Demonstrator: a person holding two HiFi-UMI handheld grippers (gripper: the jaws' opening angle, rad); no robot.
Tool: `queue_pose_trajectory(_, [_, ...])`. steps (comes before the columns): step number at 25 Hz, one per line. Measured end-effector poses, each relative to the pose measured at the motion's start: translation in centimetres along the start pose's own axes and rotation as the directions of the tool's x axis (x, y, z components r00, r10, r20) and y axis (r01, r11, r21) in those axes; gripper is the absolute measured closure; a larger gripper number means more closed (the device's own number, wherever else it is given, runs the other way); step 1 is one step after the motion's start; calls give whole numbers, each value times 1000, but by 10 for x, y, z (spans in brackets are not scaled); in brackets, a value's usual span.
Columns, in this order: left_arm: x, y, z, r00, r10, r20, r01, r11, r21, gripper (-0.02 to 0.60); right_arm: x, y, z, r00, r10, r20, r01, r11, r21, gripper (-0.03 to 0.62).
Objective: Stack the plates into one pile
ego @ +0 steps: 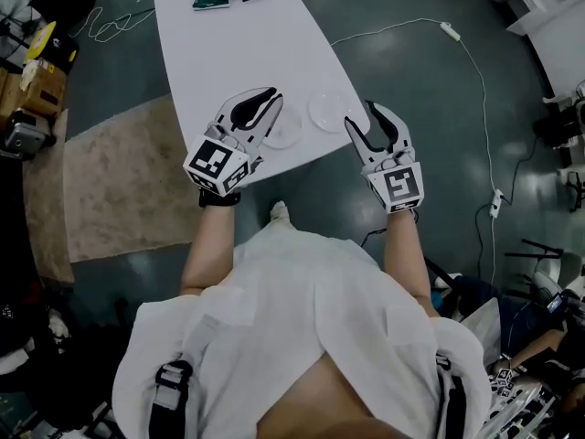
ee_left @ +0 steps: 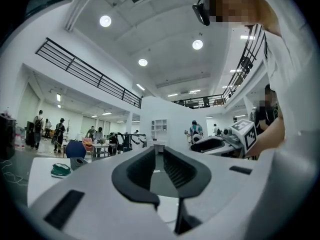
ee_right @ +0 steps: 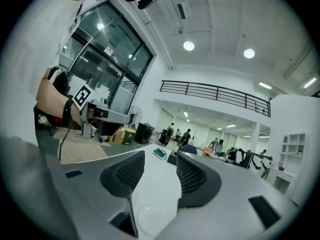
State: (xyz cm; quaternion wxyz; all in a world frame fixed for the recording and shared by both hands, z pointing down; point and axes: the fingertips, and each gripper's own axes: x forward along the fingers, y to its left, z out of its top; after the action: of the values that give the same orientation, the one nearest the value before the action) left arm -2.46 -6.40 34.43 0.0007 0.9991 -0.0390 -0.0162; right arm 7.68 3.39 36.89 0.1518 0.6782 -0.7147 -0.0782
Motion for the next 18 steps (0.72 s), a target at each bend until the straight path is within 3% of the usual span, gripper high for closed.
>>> queue_pose_trajectory(10, [33,31,-43,993,14,-114,-18,999,-36,523,64,-15,-57,982,105,-156,-114,992,-52,390])
queue_pose_trajectory(14, [55,35,-63,983,65,-173,-77,995,-61,523,76,-33,-83,967,144,-209,-151,988,-20,390])
queue_pose_trajectory(18, [90,34,-88,959,128,-252,-161,981,-112,520,90,-55,-119,936,234,-263,-236,971,26,382])
